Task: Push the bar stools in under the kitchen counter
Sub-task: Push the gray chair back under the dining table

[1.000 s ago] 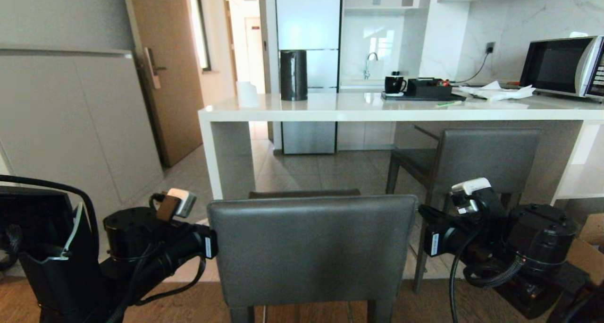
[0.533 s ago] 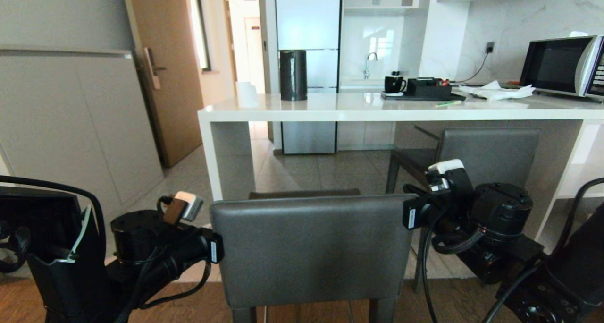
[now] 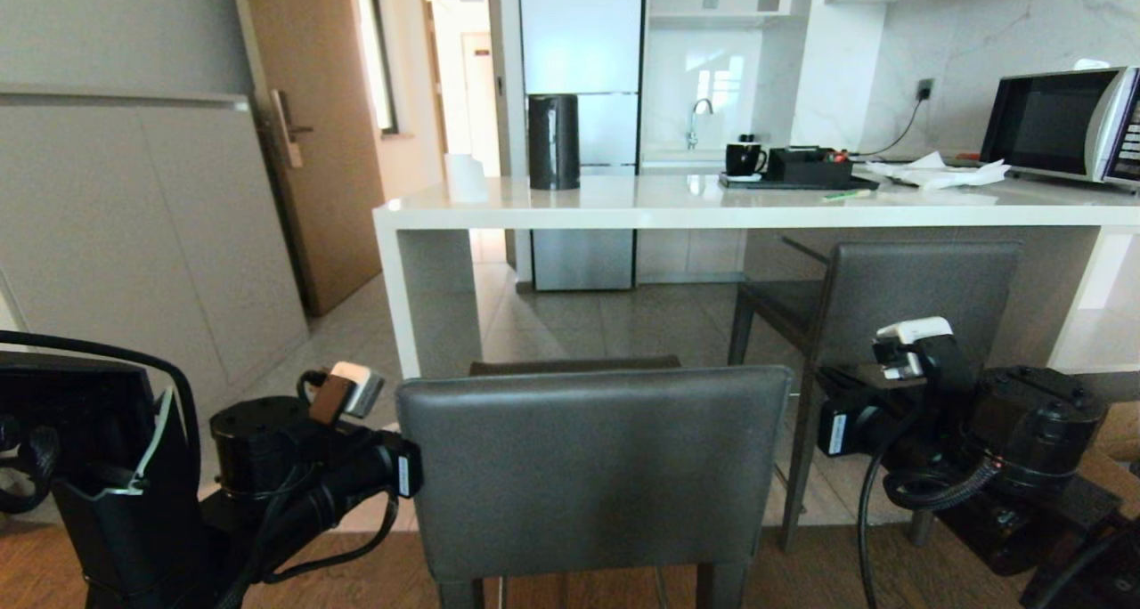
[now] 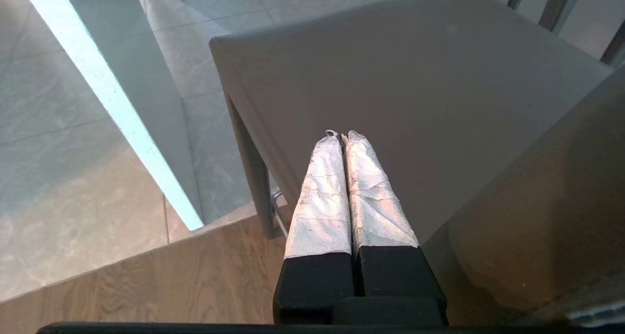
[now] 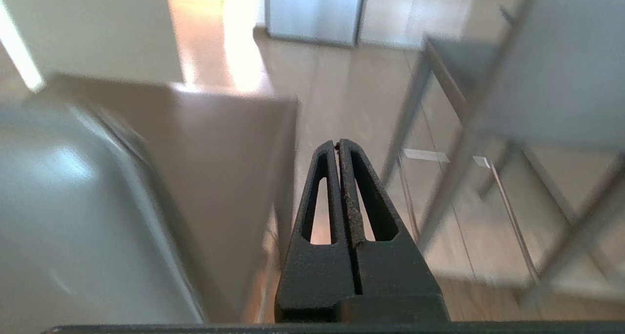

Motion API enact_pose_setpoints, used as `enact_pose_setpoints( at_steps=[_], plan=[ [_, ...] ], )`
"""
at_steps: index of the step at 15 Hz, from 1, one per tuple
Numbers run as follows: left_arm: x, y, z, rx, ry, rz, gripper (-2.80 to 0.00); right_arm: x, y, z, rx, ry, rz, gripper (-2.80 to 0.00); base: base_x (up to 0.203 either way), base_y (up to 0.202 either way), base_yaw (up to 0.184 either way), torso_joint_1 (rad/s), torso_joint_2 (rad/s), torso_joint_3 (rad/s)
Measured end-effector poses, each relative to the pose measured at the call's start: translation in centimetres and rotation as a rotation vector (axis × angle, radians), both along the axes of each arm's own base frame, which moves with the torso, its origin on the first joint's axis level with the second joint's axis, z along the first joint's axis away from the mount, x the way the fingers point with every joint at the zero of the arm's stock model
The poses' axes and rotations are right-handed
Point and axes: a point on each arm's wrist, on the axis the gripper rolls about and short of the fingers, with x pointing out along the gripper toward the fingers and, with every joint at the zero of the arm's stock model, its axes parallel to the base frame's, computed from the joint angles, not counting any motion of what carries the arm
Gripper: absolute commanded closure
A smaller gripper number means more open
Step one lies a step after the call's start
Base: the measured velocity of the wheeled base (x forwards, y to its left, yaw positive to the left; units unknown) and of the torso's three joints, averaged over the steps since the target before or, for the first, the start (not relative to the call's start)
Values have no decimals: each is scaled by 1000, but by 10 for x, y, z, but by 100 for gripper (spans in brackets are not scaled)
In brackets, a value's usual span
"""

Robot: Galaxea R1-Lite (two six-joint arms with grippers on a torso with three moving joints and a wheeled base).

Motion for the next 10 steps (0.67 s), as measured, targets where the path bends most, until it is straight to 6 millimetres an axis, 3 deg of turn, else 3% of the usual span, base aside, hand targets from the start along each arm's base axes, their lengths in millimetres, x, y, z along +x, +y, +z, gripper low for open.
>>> enact_pose_setpoints(
  at_steps=[2,4,10],
  plan=[
    [-1,0,1,0,0,0,0,-15,-8,-9,0,56,10,0,0,0,0,0,0,0],
    [-2,0,2,-1,-2,-1,0,-22,-3,-16,26,92,45,0,0,0,0,0,0,0],
    [-1,0,3,-4,-8,-3,0,5,35,-41,6,93,96,0,0,0,0,0,0,0]
  ],
)
